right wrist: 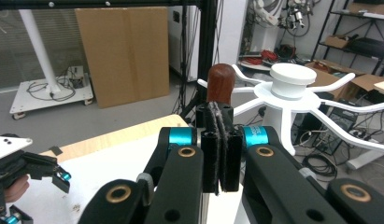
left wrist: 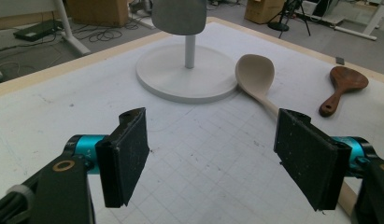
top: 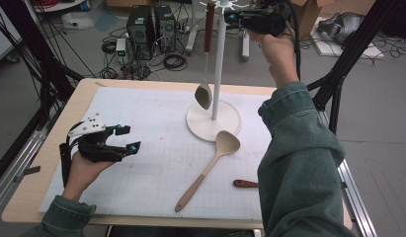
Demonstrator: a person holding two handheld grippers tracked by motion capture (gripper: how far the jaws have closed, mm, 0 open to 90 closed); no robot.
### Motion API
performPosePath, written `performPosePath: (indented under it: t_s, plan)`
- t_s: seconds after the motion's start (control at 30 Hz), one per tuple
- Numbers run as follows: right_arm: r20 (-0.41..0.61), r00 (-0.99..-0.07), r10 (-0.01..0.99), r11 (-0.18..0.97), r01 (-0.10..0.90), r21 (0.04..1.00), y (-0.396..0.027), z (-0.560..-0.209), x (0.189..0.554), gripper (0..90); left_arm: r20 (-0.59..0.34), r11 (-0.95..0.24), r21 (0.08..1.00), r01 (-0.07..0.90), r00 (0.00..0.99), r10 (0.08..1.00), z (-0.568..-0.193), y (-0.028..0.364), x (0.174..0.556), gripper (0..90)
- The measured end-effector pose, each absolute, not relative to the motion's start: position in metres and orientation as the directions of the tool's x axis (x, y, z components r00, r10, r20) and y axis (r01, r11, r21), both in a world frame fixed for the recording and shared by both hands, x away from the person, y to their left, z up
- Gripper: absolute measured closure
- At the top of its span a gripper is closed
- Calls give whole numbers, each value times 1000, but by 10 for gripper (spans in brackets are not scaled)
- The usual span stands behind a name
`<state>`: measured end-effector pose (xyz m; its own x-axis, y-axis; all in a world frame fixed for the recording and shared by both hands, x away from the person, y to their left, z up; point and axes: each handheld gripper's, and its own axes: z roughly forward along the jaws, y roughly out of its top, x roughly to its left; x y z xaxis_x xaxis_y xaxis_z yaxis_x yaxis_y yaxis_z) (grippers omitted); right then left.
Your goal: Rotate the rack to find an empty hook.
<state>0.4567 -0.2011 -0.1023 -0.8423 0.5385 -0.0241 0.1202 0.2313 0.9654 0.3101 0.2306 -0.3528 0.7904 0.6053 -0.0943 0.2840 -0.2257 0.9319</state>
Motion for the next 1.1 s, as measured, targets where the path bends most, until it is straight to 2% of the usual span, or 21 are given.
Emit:
performPosePath:
  t_s: [0.23, 0.3, 0.47, 0.83, 1.1]
  plan:
    - [-24, -843, 537, 224, 115, 968, -201, -103, 454, 895, -90, -231, 931, 283, 790, 607, -352, 232, 310, 266]
    - [-15, -838, 545, 217, 123, 968, -202, -104, 452, 806, -91, -230, 931, 283, 791, 605, -353, 232, 310, 266]
    - [-12, -837, 548, 225, 133, 965, -206, -110, 443, 728, -92, -229, 931, 283, 792, 603, -353, 232, 311, 266]
    - [25, -843, 538, 210, 162, 964, -216, -139, 425, 459, -95, -234, 928, 290, 791, 604, -356, 231, 312, 266]
    - [47, -848, 528, 224, 193, 955, -224, -171, 409, 407, -93, -241, 926, 291, 793, 602, -357, 228, 312, 266]
